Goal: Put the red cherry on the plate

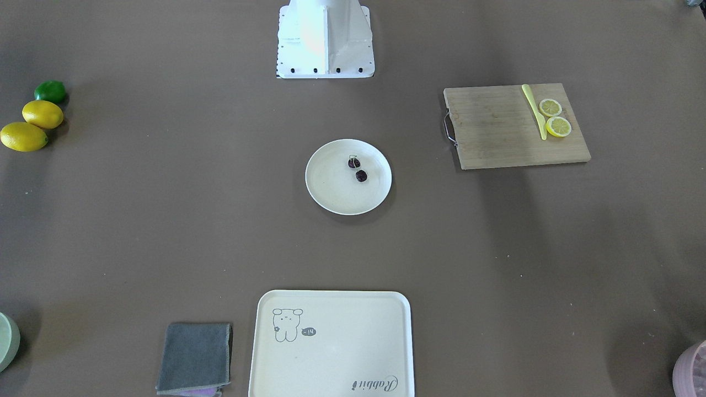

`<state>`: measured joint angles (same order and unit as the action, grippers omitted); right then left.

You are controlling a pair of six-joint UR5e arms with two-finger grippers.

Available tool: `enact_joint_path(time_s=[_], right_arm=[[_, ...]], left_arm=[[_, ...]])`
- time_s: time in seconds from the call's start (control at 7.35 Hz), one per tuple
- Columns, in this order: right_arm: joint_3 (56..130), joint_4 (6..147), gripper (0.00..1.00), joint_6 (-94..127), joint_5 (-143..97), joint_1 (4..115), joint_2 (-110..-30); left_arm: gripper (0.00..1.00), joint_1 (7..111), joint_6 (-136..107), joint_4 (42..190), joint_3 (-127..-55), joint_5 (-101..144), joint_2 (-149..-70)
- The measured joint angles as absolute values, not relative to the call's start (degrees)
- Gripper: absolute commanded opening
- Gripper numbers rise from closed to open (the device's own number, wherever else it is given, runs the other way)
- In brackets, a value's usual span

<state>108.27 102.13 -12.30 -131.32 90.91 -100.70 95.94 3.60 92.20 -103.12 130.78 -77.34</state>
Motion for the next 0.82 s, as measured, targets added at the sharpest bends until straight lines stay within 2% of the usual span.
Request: enact_joint_path(time_s=[0.82], right_arm=[[108.20,102.21,1.00,-12.30,-131.91,90.35,-100.47]], left_arm=[[0.98,95.98,3.60,92.29,-103.75,131.15,-77.35]])
